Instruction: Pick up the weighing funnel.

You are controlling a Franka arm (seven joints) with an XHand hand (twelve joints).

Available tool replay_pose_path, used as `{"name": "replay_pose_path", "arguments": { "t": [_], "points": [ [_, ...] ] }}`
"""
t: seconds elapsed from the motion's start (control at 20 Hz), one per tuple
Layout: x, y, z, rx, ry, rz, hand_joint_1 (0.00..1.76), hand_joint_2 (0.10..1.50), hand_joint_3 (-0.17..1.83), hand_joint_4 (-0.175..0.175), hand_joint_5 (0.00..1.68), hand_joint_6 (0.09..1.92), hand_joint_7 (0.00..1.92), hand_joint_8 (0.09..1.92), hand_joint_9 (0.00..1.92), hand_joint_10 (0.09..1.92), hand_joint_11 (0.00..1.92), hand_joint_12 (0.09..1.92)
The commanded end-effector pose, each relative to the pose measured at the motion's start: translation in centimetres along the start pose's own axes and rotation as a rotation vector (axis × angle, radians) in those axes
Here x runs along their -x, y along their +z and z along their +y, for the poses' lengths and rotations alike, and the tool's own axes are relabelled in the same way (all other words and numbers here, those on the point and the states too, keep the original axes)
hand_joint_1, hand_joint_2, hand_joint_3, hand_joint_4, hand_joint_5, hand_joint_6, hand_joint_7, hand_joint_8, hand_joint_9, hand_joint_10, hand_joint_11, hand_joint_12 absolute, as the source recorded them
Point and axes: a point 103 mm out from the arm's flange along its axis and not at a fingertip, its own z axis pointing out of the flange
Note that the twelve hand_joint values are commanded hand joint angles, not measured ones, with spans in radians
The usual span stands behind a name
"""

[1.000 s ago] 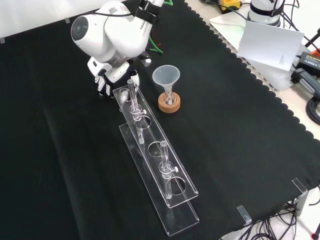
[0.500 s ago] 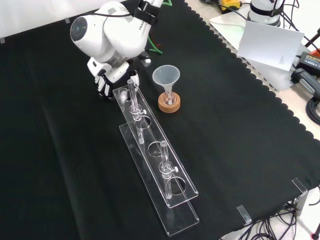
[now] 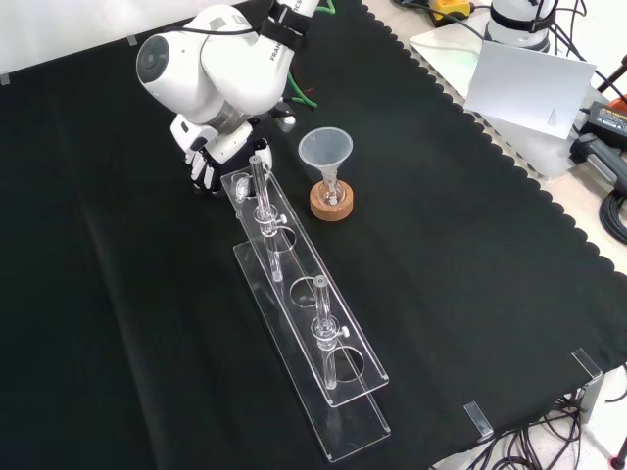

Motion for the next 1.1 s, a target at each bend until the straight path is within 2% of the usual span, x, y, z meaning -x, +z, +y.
{"name": "replay_pose_path", "arguments": {
  "t": [0.05,0.25,0.35,0.45,0.55,0.7,0.9,1.1],
  "points": [
    [-0.1,0.2,0.1,-0.006,0.001,-0.002,0.93,0.62,0.56,0.001,0.66,0.81,0.34,0.75,0.59,0.62,0.41,1.30],
    [0.1,0.4,0.2,-0.010,0.003,-0.006,0.93,0.62,0.56,0.007,0.68,0.81,0.34,0.75,0.59,0.62,0.41,1.30],
    [-0.1,0.4,0.3,0.001,0.015,-0.027,0.93,0.62,0.57,0.030,0.78,0.79,0.34,0.75,0.60,0.62,0.41,1.30],
    [-0.3,0.3,0.2,0.022,0.019,-0.049,1.04,0.71,0.52,0.126,1.08,0.71,0.46,0.76,0.70,0.61,0.47,1.28],
    [-0.2,0.0,0.0,0.047,0.023,-0.070,1.10,0.70,0.55,0.164,1.25,0.61,0.61,0.75,0.87,0.57,0.65,1.18],
    [0.2,-0.9,-0.6,0.099,0.022,-0.080,1.14,0.67,0.57,0.175,1.37,0.44,0.78,0.71,1.08,0.43,0.89,1.01],
    [1.1,-2.3,-1.5,0.163,0.024,-0.078,1.15,0.64,0.58,0.175,1.45,0.29,0.94,0.65,1.24,0.28,1.04,0.90],
    [2.3,-3.6,-2.3,0.177,0.033,-0.063,1.16,0.60,0.63,0.175,1.53,0.15,1.03,0.62,1.39,0.15,1.22,0.79]
  ]
}}
